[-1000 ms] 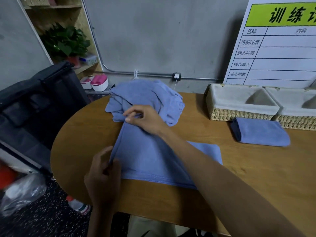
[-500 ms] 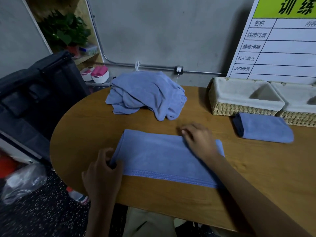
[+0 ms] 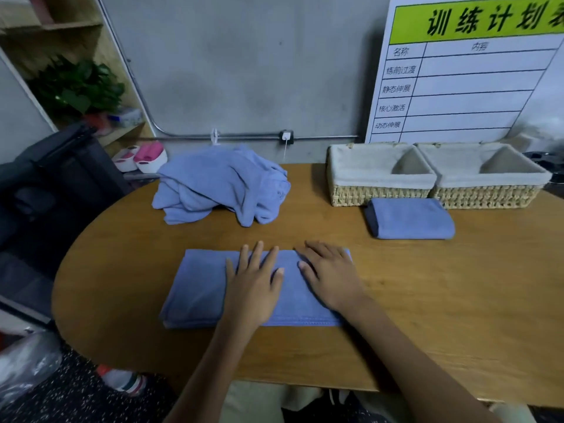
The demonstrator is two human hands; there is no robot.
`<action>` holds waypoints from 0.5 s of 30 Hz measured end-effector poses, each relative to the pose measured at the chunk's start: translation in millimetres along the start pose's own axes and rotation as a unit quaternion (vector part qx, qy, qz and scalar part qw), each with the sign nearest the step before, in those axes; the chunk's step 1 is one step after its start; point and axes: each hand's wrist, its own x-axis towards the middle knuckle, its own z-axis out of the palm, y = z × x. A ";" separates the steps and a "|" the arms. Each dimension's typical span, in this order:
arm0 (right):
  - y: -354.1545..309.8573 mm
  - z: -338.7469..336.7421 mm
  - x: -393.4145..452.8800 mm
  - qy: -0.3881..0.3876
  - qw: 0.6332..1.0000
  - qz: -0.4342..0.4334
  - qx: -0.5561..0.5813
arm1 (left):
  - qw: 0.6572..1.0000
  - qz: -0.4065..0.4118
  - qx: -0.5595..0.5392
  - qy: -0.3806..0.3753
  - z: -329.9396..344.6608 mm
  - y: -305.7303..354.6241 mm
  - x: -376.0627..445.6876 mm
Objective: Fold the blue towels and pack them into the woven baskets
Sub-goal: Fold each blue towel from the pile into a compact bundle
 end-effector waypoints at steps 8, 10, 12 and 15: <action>30.5 -12.1 -9.4 -0.071 0.992 0.105 0.006 | 0.994 -0.095 0.029 -0.033 -1.0 -22.6 -27.4; 35.0 -15.1 -9.3 -0.046 0.992 0.111 -0.029 | 0.994 -0.102 0.013 -0.039 -0.1 -10.5 -21.1; 35.7 -20.6 -8.9 0.010 0.992 0.101 -0.073 | 0.995 -0.096 0.004 -0.033 1.1 7.1 -10.1; 33.5 -22.5 -13.5 0.021 0.997 0.038 -0.061 | 0.997 -0.062 0.004 -0.040 4.4 35.3 4.8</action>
